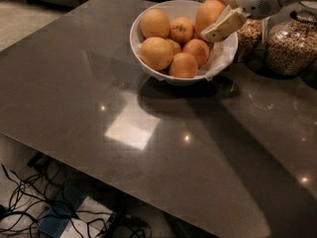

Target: Pick orange from white bowl

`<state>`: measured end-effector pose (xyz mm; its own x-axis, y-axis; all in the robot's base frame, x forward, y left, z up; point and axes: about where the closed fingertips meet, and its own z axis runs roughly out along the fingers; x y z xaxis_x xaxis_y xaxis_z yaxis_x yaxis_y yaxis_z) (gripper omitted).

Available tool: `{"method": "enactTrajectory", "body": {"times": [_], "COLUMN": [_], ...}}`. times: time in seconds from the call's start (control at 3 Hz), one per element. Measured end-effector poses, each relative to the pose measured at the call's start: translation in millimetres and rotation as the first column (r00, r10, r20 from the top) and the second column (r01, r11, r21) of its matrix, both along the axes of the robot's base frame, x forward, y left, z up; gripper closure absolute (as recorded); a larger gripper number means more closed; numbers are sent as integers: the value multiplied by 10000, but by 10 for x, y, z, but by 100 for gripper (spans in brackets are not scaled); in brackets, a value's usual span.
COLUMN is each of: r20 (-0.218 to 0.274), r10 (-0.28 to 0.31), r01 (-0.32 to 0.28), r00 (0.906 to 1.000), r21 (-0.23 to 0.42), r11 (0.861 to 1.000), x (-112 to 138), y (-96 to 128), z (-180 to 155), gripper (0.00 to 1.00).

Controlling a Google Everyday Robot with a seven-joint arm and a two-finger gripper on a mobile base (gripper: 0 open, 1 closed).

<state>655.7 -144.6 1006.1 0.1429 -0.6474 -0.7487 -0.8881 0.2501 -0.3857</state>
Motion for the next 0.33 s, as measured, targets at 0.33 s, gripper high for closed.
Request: {"method": "enactTrajectory", "body": {"times": [0.33], "r20": [7], "r10": [-56], "r01": [56], "r00": [10000], "r21": [31], "r11": [10000], "x": [-4], "y": [-27], "z": [1], "gripper": [100]}}
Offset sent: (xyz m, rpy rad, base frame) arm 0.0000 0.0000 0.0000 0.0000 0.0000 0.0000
